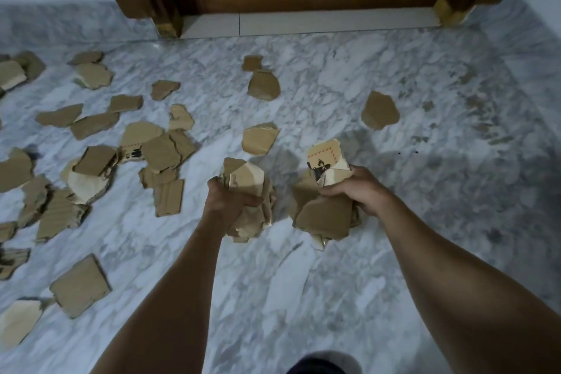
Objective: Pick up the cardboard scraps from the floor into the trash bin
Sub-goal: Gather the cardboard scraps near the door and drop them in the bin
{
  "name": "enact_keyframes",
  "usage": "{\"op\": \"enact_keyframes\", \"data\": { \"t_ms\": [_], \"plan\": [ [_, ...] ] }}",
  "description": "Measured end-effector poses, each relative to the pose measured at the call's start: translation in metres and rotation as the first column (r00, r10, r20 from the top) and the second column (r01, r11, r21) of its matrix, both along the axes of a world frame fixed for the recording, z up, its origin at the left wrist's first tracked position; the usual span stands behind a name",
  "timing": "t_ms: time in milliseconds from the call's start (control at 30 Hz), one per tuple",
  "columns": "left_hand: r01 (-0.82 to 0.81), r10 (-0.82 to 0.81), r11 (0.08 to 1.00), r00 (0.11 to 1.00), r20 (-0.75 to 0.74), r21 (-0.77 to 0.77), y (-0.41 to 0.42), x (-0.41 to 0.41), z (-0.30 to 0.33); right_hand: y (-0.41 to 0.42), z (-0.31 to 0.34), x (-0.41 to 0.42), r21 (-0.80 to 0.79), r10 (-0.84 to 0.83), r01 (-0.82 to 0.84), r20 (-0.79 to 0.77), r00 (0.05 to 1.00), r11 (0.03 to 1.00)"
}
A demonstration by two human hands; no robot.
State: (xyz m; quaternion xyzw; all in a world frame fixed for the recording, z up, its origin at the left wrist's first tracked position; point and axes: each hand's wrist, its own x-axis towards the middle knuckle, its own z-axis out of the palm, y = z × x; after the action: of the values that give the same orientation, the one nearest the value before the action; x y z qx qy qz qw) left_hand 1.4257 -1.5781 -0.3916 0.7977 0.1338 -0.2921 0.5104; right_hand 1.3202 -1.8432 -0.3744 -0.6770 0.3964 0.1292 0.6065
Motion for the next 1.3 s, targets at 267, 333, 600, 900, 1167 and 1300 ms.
{"op": "enact_keyframes", "data": {
  "t_ms": [267,333,600,900,1167,1300],
  "plan": [
    [0.072,-0.09,0.956,0.995,-0.049,-0.284,-0.041,0.042,0.019,-0.043,0.012,0.035,0.019,-0.38,0.381,0.133,0.915,0.924],
    [0.063,-0.075,0.978,0.996,-0.052,-0.2,-0.055,0.067,0.008,-0.065,0.018,0.05,-0.055,-0.403,0.412,0.125,0.907,0.91],
    [0.071,-0.087,0.93,0.996,0.026,0.362,-0.116,0.098,0.008,-0.15,0.021,0.101,-0.169,-0.398,0.405,0.075,0.914,0.898],
    [0.134,-0.182,0.723,0.983,-0.001,0.678,-0.144,0.112,-0.005,-0.192,-0.018,0.141,-0.184,-0.27,0.235,-0.196,0.943,0.954],
    [-0.025,-0.02,0.882,0.996,0.092,0.47,-0.163,0.106,0.001,-0.159,0.003,0.124,-0.311,-0.357,0.287,-0.196,0.913,0.906],
    [-0.037,0.025,0.919,0.999,0.036,0.392,-0.157,0.106,0.005,-0.128,0.006,0.113,-0.38,-0.347,0.254,-0.2,0.916,0.889]
  ]
}}
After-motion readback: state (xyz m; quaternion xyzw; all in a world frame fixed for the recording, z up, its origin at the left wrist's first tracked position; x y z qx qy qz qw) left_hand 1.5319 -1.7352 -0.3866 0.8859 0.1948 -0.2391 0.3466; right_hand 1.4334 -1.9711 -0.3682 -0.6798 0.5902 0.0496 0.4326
